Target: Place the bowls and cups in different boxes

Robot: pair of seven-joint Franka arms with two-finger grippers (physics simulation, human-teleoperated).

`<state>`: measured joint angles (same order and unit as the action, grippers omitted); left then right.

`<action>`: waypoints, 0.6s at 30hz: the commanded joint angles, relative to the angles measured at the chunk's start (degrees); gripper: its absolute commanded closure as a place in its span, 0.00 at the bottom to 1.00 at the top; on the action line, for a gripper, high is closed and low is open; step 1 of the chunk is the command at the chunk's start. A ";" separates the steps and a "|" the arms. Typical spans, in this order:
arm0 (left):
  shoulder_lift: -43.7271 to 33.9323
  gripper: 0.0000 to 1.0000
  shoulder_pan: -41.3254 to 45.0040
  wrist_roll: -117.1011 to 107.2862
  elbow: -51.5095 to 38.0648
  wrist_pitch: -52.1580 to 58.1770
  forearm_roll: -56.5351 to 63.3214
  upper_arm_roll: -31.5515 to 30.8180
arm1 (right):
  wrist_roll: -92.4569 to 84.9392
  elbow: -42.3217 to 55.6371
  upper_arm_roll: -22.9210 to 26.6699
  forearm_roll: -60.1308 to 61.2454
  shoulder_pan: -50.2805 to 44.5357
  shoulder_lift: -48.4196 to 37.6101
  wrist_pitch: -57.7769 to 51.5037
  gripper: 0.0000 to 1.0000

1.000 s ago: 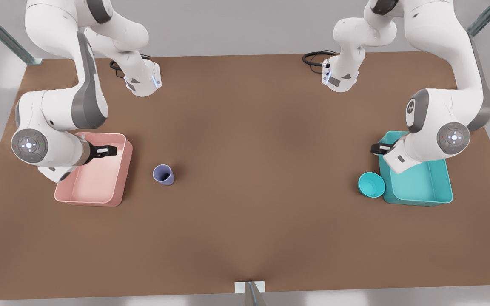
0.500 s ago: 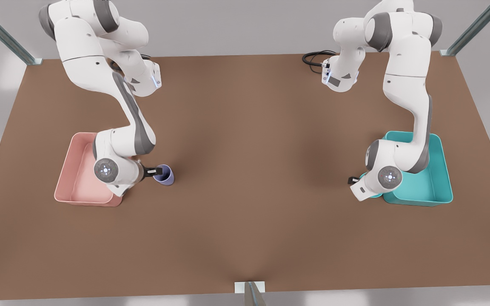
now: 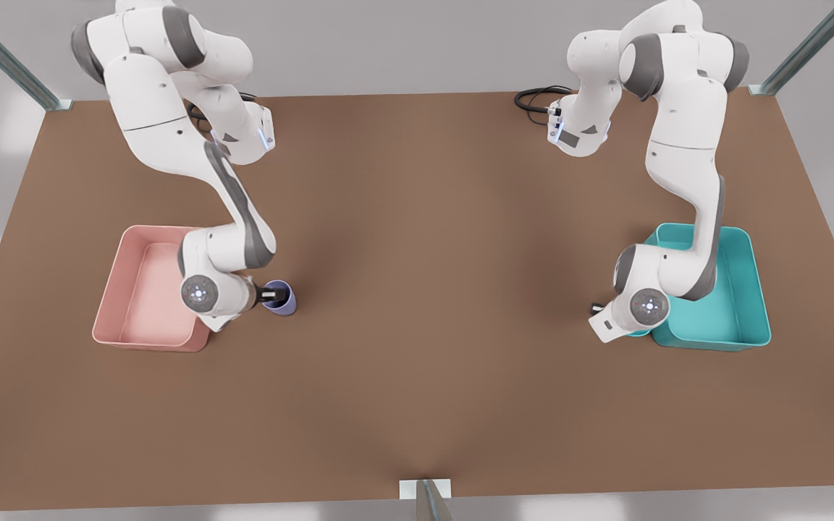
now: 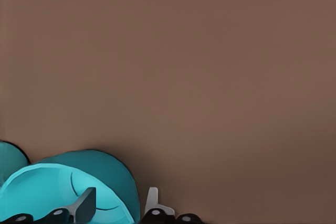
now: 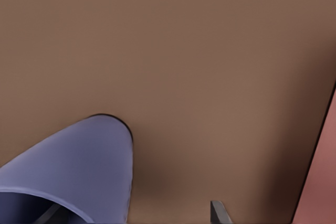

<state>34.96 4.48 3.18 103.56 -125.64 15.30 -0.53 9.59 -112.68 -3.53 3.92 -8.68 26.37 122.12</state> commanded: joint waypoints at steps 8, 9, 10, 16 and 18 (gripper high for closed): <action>-0.77 0.79 0.44 -9.77 -0.73 -1.19 -0.45 -0.26 | 0.87 1.15 -0.77 0.30 -0.20 0.26 -0.48 0.79; -0.77 0.79 0.44 -9.85 -0.81 -1.19 -1.06 -0.26 | 0.70 1.32 -0.77 0.30 -0.55 0.61 -0.48 0.79; -1.29 0.79 0.62 -11.43 -0.99 -0.75 -1.06 -0.26 | -0.62 1.67 -1.04 0.38 -0.46 0.52 -0.57 0.79; -12.63 0.79 2.47 -13.72 -14.00 28.69 -3.88 0.53 | -23.20 7.82 -0.33 1.09 6.83 -13.28 -17.35 0.79; -13.16 0.79 -2.63 -13.72 -13.82 30.10 -3.09 0.71 | -30.94 11.87 0.37 -0.32 13.86 -13.01 -21.57 0.79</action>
<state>22.11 3.37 -4.07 90.22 -108.32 12.08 0.19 2.68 -102.03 -3.38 4.82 2.78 13.77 110.02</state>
